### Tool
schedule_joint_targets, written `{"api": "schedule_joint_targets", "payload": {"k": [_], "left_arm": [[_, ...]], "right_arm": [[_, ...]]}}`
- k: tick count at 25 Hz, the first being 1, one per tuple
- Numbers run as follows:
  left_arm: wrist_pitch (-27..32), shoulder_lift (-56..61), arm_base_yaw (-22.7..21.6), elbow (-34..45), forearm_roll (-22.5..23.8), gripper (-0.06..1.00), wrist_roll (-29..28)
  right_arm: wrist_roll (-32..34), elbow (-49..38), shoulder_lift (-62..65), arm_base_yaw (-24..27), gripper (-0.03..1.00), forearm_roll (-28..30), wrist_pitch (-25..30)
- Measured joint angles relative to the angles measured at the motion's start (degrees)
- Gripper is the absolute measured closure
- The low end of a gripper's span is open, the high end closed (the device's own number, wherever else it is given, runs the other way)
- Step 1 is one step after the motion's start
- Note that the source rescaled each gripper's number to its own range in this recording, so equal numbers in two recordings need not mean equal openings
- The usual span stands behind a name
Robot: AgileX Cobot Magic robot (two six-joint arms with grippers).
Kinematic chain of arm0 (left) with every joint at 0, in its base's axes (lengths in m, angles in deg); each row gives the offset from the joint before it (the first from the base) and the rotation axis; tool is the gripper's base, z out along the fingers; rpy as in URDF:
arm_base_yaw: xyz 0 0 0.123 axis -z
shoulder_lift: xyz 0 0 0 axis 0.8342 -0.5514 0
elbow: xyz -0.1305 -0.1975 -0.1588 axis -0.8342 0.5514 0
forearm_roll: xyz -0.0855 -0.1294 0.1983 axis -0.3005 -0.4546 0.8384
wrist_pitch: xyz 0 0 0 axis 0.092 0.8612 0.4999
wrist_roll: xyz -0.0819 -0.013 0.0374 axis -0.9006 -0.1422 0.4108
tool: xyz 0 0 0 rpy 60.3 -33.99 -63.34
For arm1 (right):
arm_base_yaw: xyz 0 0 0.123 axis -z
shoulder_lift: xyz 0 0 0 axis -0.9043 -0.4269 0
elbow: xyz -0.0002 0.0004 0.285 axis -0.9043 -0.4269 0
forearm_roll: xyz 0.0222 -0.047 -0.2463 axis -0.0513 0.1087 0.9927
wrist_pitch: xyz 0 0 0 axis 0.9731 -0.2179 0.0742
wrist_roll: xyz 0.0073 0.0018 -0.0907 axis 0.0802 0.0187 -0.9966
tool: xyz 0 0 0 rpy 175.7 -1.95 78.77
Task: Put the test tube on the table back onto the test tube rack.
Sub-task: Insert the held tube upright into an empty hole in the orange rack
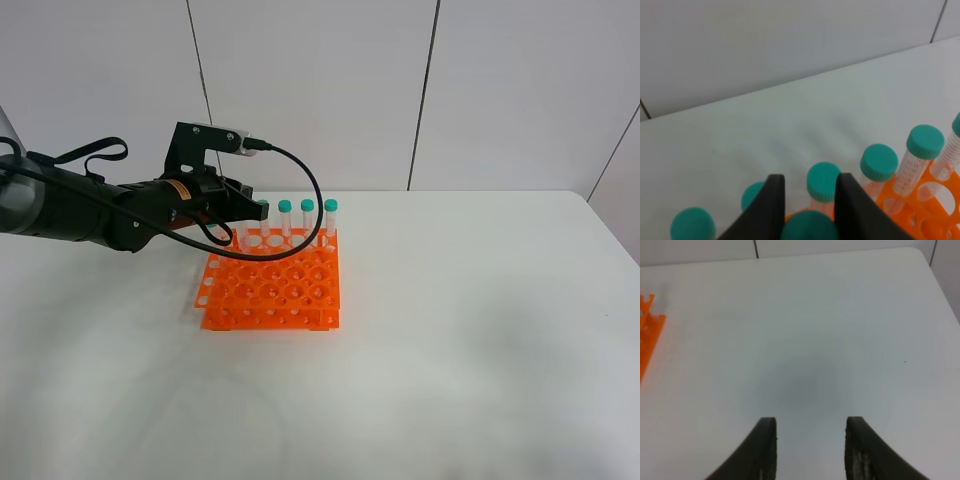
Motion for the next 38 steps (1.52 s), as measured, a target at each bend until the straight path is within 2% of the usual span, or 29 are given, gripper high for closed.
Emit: {"api": "schedule_joint_targets", "payload": {"k": [14,21,27,38], "left_arm": [[0.86,0.0,0.0,-3.2,0.0,0.94,0.77],[4.0,0.0,-2.38,-3.32,0.51,0.94,1.45],[4.23,0.0,-2.47,-3.32,3.78,0.94,-2.88],[4.23,0.0,-1.75,-3.32,4.01,0.94,-3.75]], "right_arm": [[0.0,0.0,0.0,0.0,0.58,0.0,0.0],[0.0,0.0,0.0,0.0,0.58,0.0,0.0],[0.0,0.0,0.0,0.0,0.58,0.0,0.0],[0.0,0.0,0.0,0.0,0.58,0.0,0.0]]}}
